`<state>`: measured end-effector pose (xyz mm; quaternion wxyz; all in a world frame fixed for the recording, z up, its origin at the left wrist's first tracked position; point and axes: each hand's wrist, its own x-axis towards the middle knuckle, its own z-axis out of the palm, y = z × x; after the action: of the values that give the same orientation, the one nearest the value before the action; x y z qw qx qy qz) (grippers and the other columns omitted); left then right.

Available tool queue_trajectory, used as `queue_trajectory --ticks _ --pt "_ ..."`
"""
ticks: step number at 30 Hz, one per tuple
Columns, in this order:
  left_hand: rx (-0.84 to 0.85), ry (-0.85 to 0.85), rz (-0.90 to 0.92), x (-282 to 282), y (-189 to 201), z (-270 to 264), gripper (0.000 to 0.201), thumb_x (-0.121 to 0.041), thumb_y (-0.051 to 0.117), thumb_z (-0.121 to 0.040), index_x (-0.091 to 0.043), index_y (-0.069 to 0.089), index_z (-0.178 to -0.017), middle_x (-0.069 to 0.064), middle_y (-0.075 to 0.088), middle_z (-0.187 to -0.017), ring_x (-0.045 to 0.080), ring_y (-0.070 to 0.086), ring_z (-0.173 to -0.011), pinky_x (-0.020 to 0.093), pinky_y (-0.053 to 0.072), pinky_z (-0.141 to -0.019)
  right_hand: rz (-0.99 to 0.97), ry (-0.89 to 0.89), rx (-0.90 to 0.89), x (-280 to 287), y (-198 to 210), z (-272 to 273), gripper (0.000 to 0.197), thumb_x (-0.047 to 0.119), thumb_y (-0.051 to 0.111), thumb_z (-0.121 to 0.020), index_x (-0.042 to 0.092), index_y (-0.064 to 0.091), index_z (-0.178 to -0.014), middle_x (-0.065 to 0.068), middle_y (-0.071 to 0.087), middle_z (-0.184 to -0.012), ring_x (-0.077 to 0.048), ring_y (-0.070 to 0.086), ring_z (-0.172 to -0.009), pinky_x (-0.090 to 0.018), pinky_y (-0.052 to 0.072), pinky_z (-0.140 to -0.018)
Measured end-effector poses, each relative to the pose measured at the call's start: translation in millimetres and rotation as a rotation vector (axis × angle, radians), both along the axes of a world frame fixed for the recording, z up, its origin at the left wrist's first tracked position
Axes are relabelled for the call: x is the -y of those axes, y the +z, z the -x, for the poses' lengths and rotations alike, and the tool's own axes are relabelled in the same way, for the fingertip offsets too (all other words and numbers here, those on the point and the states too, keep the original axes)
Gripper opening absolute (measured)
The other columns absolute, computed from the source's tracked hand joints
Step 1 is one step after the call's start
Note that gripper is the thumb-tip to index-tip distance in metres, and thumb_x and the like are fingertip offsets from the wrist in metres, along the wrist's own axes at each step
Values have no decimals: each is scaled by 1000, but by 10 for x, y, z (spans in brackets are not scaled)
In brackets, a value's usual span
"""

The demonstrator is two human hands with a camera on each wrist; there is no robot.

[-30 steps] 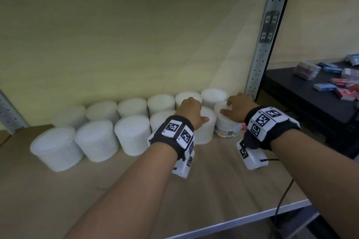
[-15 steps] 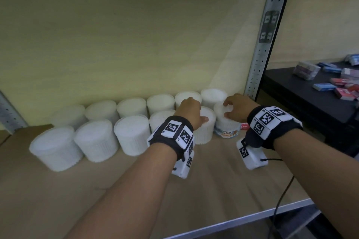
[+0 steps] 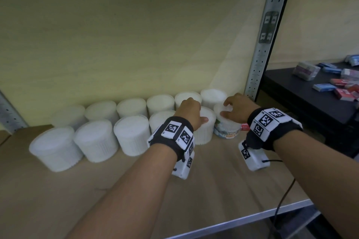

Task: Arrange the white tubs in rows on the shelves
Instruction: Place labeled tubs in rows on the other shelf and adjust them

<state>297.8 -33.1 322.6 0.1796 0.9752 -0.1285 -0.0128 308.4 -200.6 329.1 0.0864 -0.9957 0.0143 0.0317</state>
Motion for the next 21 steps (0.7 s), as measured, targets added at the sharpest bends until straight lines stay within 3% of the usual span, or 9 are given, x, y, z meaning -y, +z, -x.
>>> queue_trajectory --ticks 21 --pt "-27 -31 -8 -4 1 -20 49 -32 58 -92 -5 48 -133 12 44 -136 27 45 -124 35 38 -103 29 85 -18 14 72 53 49 36 55 -93 18 49 -138 -6 44 -143 -22 43 -132 -33 35 -109"
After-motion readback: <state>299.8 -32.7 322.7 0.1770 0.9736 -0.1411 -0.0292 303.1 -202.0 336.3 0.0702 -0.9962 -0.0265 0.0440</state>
